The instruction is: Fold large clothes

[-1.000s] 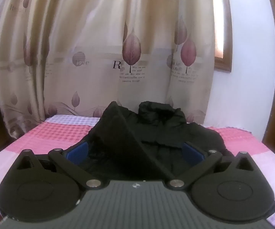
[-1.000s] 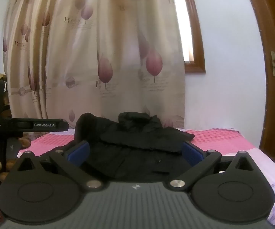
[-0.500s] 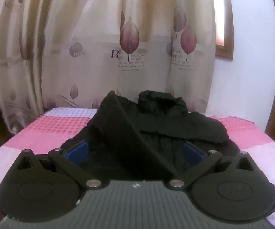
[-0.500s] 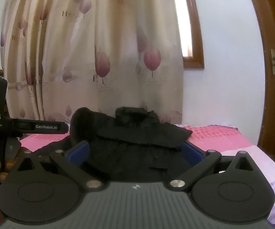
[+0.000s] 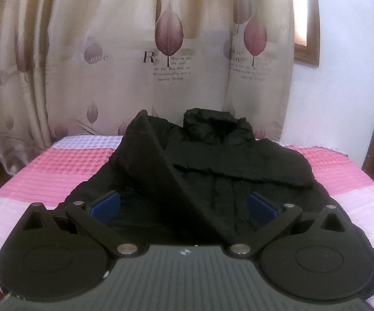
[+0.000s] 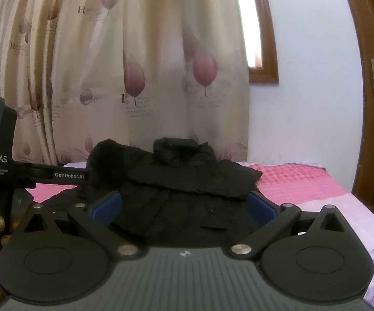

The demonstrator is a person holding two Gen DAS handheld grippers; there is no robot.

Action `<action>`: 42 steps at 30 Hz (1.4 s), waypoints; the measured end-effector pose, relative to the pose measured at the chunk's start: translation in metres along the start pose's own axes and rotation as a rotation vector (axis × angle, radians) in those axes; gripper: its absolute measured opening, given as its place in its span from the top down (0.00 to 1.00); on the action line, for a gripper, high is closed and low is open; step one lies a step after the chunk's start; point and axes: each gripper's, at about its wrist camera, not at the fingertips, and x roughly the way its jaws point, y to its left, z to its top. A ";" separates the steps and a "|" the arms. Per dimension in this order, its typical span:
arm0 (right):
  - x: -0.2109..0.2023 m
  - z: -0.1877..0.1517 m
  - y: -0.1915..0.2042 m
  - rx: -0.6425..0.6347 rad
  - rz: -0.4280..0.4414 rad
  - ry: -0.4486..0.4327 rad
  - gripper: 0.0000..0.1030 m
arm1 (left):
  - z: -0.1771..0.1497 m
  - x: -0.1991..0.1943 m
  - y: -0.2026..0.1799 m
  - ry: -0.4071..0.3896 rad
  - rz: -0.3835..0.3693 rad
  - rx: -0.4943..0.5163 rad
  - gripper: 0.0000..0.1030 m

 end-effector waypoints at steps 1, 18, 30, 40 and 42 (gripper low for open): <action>0.003 -0.001 -0.001 -0.001 -0.002 0.006 0.00 | 0.000 0.002 -0.001 0.004 0.003 0.001 0.00; 0.050 -0.004 -0.007 0.023 0.031 0.107 0.00 | -0.006 0.050 0.003 0.114 0.033 -0.013 0.00; 0.066 -0.009 -0.020 0.061 0.041 0.140 0.00 | -0.013 0.071 0.006 0.171 0.039 -0.021 0.00; 0.072 -0.012 -0.025 0.067 0.058 0.129 0.00 | -0.015 0.081 0.004 0.175 0.031 -0.004 0.02; 0.075 -0.014 -0.026 0.077 0.052 0.140 0.00 | -0.016 0.083 0.002 0.174 0.028 0.006 0.07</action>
